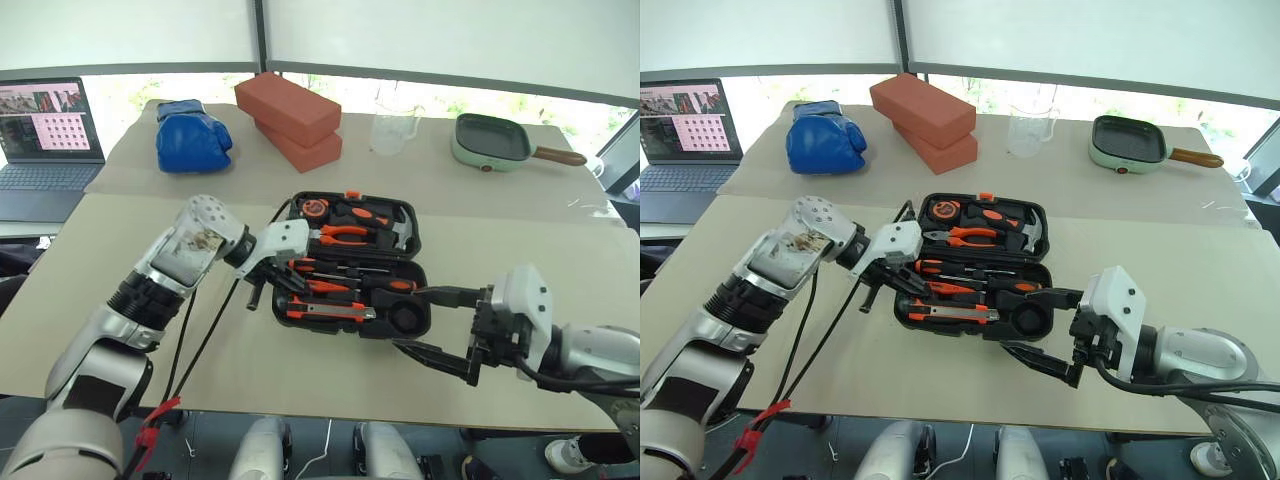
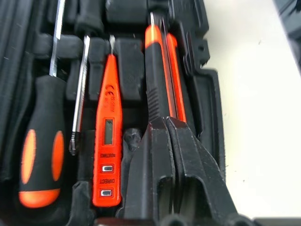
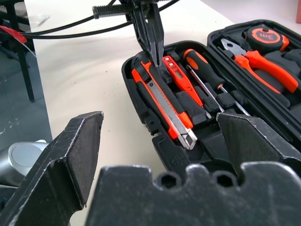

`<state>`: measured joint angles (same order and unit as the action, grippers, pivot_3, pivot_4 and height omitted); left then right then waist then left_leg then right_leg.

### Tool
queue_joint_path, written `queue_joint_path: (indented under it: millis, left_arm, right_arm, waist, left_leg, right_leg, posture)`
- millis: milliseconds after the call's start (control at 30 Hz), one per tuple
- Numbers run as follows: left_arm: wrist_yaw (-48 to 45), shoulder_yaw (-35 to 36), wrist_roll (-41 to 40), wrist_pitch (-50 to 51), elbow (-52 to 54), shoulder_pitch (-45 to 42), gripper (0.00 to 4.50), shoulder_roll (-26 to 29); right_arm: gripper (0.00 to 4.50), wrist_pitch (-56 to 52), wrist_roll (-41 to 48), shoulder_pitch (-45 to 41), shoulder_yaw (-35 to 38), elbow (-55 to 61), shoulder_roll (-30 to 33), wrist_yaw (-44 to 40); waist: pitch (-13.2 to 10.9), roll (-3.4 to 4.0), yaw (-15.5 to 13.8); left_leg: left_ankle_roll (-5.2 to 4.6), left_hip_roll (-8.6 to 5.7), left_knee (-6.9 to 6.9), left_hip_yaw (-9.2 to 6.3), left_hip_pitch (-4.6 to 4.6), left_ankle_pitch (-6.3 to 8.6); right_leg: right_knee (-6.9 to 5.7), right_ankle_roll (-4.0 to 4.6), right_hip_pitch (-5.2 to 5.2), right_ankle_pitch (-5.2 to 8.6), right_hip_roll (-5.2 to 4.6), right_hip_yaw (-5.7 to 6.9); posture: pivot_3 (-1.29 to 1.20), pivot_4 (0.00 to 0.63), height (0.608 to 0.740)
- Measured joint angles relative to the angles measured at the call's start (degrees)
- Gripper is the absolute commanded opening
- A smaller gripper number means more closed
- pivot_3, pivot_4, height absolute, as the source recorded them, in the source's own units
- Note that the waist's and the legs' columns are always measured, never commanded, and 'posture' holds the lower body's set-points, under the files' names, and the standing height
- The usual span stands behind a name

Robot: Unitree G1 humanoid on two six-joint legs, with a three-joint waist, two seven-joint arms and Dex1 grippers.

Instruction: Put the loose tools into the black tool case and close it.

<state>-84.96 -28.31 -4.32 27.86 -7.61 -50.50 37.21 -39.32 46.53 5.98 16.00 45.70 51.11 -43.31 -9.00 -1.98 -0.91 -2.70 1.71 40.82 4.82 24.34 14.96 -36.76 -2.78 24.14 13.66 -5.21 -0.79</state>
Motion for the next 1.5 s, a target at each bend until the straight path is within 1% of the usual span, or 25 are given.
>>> queue_joint_path:
  millis: [367,567,767,1167,1267,1333,1433,1467,1500]
  left_arm:
    - [0.2,0.0,1.4,-2.7,0.0,0.6,0.02,-0.5]
    - [1.9,-0.1,2.7,-4.1,-0.8,1.8,0.02,-3.0]
    - [2.4,0.1,2.8,-4.4,-2.0,1.9,0.02,-4.1]
    - [5.1,0.7,4.5,-8.1,-3.4,4.4,0.02,-5.1]
    - [5.2,1.9,3.9,-7.4,-3.4,4.6,0.02,-5.2]
    - [5.2,3.3,2.0,-5.6,-3.4,5.0,0.02,-5.3]
    - [5.6,10.2,-4.6,-2.7,-1.3,5.6,0.02,-5.7]
    - [6.2,14.7,-8.1,-0.7,0.8,5.4,0.26,-5.4]
    - [6.6,17.5,-10.6,1.2,2.5,5.3,0.52,-4.8]
  right_arm:
    - [4.50,-0.1,1.0,0.8,0.3,0.4,0.0,0.3]
    - [4.50,-0.1,1.5,0.7,0.4,0.4,0.0,0.8]
    - [4.50,-0.1,1.8,0.6,0.4,0.4,0.1,1.1]
    - [4.50,-0.1,2.0,-0.1,0.4,0.3,0.4,1.6]
    - [4.50,-0.1,2.0,-0.2,0.4,0.3,0.9,1.5]
    - [4.50,-0.1,1.9,-0.1,0.4,0.2,1.3,1.4]
    - [4.50,-0.1,0.9,3.2,2.2,-0.6,1.3,1.3]
    - [4.50,-0.1,0.2,5.5,4.4,-1.6,1.2,1.3]
    - [4.50,-0.1,-0.2,7.5,6.4,-2.3,1.0,1.3]
  waist:
    - [0.0,0.02,0.0]
    - [0.1,0.04,-0.5]
    - [0.1,0.05,-0.7]
    - [0.3,0.07,-0.7]
    - [0.3,0.06,-0.7]
    - [0.3,0.06,-0.5]
    - [0.3,0.00,-0.4]
    - [0.3,0.00,-0.3]
    - [0.3,0.01,-0.2]
  left_leg:
    - [0.00,0.02,0.00,0.00,-0.06,0.00]
    - [-0.01,0.02,0.01,-0.01,-0.09,0.00]
    - [-0.01,0.01,0.01,-0.01,-0.14,0.01]
    - [-0.02,0.03,0.01,-0.02,-0.24,0.01]
    - [-0.02,0.05,0.01,-0.03,-0.24,0.01]
    - [-0.02,0.06,0.01,-0.02,-0.14,0.01]
    - [-0.01,0.11,0.01,-0.05,0.03,0.01]
    - [-0.02,0.11,0.00,-0.04,0.02,0.01]
    - [-0.02,0.11,0.00,-0.05,0.02,0.01]
  right_leg:
    - [0.00,0.00,-0.06,0.00,-0.01,0.00]
    - [0.02,-0.01,-0.13,-0.01,-0.05,0.00]
    - [0.02,-0.02,-0.19,-0.01,-0.06,0.00]
    - [0.03,-0.02,-0.31,-0.01,-0.06,0.00]
    - [0.02,-0.02,-0.30,-0.01,-0.06,0.00]
    - [-0.01,-0.01,-0.15,-0.01,-0.04,-0.01]
    - [-0.02,-0.01,0.02,-0.01,-0.02,0.01]
    - [-0.01,-0.01,0.01,-0.01,-0.04,0.01]
    - [0.00,-0.01,-0.01,-0.01,-0.04,0.01]
  posture:
    - [0.00,0.150,0.738]
    - [0.00,0.150,0.738]
    - [0.00,0.150,0.738]
    - [0.00,0.150,0.738]
    - [0.00,0.150,0.738]
    - [0.00,0.150,0.738]
    - [0.00,0.150,0.738]
    - [0.00,0.150,0.738]
    - [0.00,0.150,0.738]
